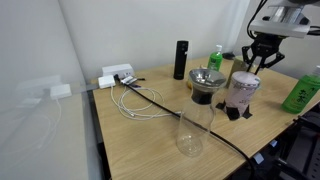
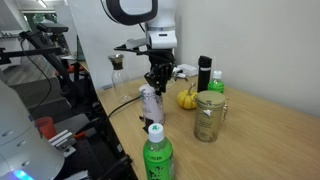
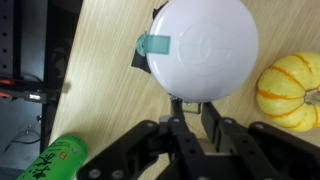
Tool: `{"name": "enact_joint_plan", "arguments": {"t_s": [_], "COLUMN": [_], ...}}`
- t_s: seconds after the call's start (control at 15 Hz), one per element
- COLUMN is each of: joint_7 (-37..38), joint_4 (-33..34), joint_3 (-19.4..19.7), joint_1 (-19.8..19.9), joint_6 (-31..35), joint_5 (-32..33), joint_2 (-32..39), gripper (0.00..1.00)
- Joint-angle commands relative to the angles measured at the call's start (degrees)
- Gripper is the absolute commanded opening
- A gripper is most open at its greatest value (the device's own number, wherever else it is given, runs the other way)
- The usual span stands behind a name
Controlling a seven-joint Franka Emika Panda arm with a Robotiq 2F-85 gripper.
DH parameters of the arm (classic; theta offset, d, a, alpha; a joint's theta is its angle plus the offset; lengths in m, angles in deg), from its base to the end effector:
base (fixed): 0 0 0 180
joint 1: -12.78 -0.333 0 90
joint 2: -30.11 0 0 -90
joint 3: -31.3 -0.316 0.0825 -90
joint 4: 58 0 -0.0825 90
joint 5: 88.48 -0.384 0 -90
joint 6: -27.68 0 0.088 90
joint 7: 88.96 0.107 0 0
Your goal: Lift the lid of the white bowl
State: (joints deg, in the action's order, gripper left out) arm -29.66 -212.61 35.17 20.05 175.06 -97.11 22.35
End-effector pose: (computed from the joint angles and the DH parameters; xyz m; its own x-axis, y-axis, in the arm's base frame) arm 0.3990 -0.0803 0.2744 0.2149 -0.9736 -0.0769 -0.9761 -0.2116 -0.0487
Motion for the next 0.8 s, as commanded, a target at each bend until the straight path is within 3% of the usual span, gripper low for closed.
{"name": "enact_joint_plan", "arguments": {"t_s": [0.0,0.73], "joint_7": [0.07,1.11], "joint_4": [-0.56,-0.71], "joint_3": [-0.47,-1.02], "joint_1": [0.00,0.31], "joint_6": [-0.93,-1.02], "joint_5": [0.11,2.15], "joint_2": [-1.36,-2.27], "gripper": [0.04,0.06]}}
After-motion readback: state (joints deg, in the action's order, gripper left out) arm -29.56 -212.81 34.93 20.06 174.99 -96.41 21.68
